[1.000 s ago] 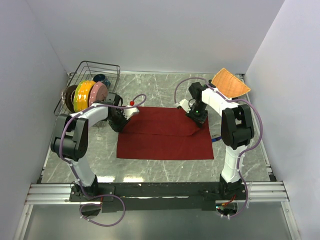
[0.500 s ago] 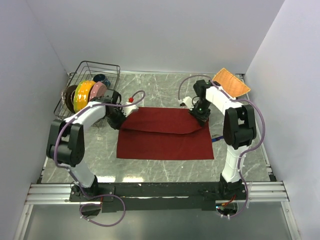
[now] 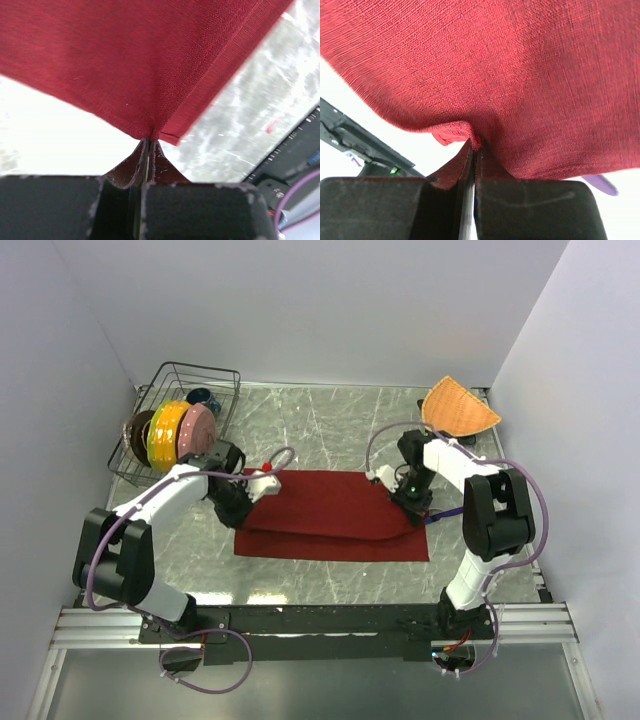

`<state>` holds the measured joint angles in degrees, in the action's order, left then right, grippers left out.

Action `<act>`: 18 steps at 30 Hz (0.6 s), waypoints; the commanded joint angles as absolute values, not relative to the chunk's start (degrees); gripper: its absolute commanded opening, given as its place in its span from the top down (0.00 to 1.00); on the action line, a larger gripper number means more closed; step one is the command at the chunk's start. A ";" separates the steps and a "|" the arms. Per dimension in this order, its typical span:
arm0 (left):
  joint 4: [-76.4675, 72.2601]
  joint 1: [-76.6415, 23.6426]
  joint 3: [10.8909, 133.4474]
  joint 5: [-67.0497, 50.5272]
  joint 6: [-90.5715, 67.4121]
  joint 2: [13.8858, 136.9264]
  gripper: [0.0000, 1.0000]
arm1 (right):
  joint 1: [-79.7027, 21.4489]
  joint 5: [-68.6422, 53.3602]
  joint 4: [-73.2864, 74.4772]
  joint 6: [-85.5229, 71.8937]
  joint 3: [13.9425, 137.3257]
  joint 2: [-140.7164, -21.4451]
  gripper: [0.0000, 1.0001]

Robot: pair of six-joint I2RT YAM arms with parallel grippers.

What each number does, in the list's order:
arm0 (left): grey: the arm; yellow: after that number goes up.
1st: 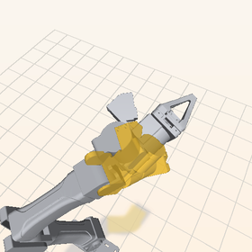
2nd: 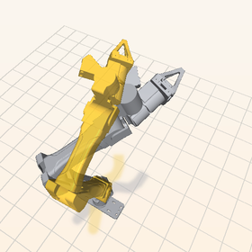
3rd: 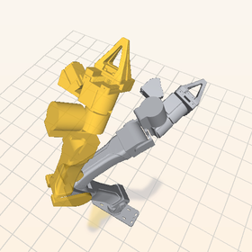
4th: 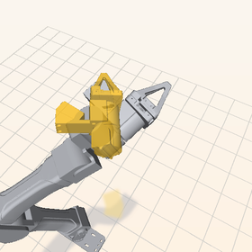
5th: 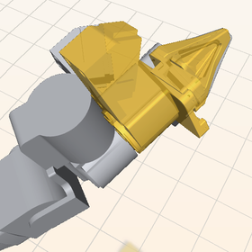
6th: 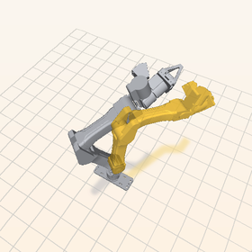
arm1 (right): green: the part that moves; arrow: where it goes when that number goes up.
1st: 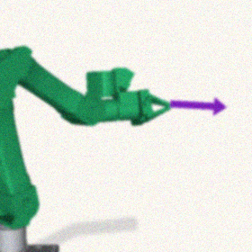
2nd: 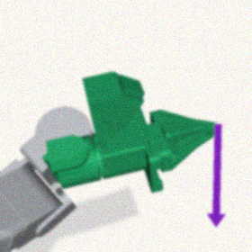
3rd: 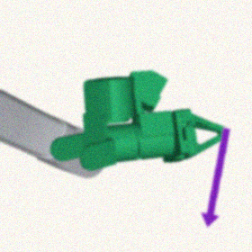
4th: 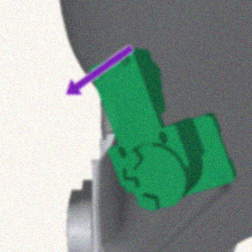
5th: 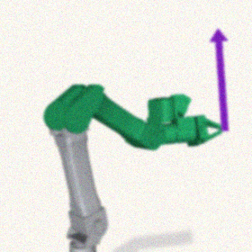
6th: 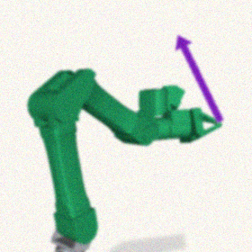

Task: Fold the napkin into a case and place the utensils inside
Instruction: Fold the rectangle-folded napkin at the center of the board.

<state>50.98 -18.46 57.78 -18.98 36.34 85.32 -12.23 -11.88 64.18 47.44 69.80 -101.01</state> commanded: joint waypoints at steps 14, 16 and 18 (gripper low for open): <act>49.48 -21.00 51.77 -18.54 34.89 82.44 0.99 | -12.48 -14.15 61.26 45.88 62.49 -96.42 1.00; 49.48 -21.09 51.85 -18.54 34.89 82.79 0.99 | -12.74 -13.98 61.26 45.88 61.70 -96.50 0.97; 49.66 -21.44 51.86 -18.63 35.15 82.97 0.99 | -12.83 -13.80 61.17 46.14 61.09 -96.24 0.96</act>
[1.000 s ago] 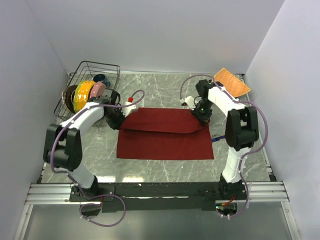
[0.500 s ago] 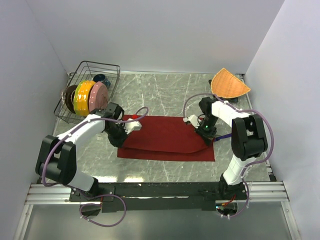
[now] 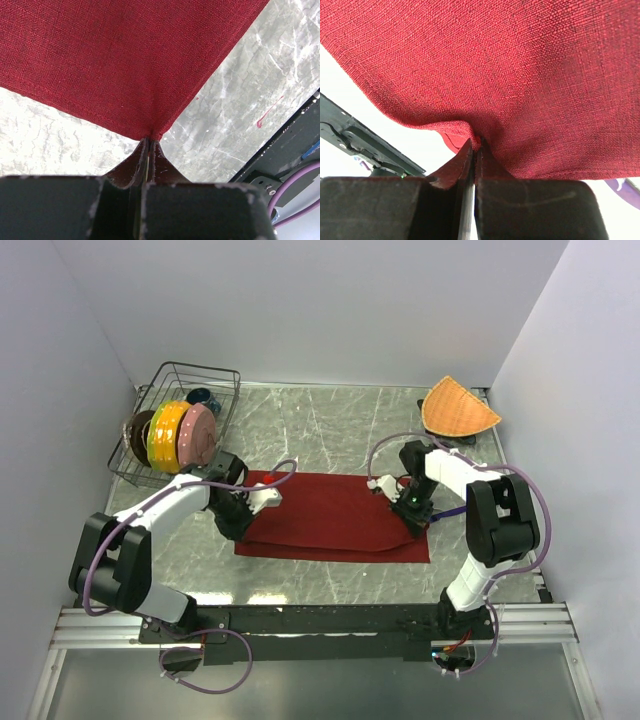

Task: Fold the napkin into a case and place the utensils inside
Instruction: Fold the rectangle-folded napkin at the center of the board, then move the rectangle-folded napkin to the center of the board.

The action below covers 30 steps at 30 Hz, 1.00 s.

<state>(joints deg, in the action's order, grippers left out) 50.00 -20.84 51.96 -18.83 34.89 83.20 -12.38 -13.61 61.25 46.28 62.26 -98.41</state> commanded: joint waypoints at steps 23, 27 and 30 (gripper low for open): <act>41.49 -20.83 59.41 -17.14 32.70 91.47 0.55 | -10.81 -19.08 68.56 35.60 75.94 -100.01 0.55; 39.82 -20.83 57.32 -14.07 33.48 94.30 0.61 | -10.99 -16.61 63.74 32.61 74.18 -102.83 0.57; 40.25 -19.87 55.64 -12.31 33.66 94.83 0.67 | -11.16 -15.65 61.53 30.59 75.23 -105.72 0.59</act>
<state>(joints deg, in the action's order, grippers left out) 41.34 -20.60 57.25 -14.94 33.54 94.80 -11.09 -17.76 66.19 34.87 74.50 -103.26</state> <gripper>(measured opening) 0.362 0.425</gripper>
